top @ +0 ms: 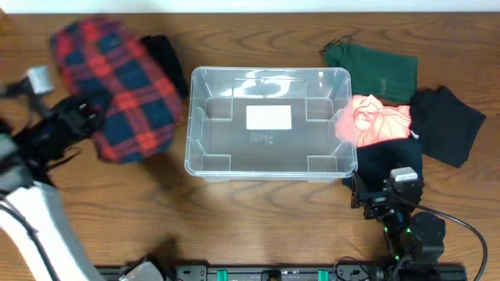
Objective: Pack container
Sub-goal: 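Lift the plaid shirt and lower it into the clear bin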
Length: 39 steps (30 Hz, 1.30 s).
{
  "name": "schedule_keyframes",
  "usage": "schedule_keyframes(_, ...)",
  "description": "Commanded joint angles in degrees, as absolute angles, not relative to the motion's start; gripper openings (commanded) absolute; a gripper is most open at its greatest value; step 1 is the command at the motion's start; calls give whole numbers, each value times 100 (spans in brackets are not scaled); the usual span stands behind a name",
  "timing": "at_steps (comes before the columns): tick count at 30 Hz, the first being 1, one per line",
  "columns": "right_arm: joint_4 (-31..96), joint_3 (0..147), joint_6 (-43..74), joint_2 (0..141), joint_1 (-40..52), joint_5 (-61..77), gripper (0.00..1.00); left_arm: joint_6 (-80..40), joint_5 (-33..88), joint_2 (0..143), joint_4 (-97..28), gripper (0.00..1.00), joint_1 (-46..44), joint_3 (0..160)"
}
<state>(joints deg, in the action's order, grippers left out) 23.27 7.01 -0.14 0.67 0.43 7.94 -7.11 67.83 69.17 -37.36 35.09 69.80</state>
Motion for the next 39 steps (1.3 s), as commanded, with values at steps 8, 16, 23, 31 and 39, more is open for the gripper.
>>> schedule_keyframes(8, 2344, 687, 38, 38, 5, 797, 99, -2412, 5782, 6569, -1566, 6, -152, 7122)
schedule_keyframes(16, 2344, 687, 38, 38, 5, 797, 99, -2945, 4829, 7872, -1341, 5, -2117, 7120)
schedule_keyframes(23, 2344, 687, 38, 38, 5, 797, 99, -3868, 4248, 9157, -561, 6, -2561, 7120)
schedule_keyframes(31, 2344, 687, 38, 38, 5, 797, 99, -4989, 4189, 9843, 283, 6, -2797, 7120)
schedule_keyframes(39, 2344, 687, 38, 38, 5, 797, 99, -5430, 3734, 9845, 888, 6, -3448, 7109)
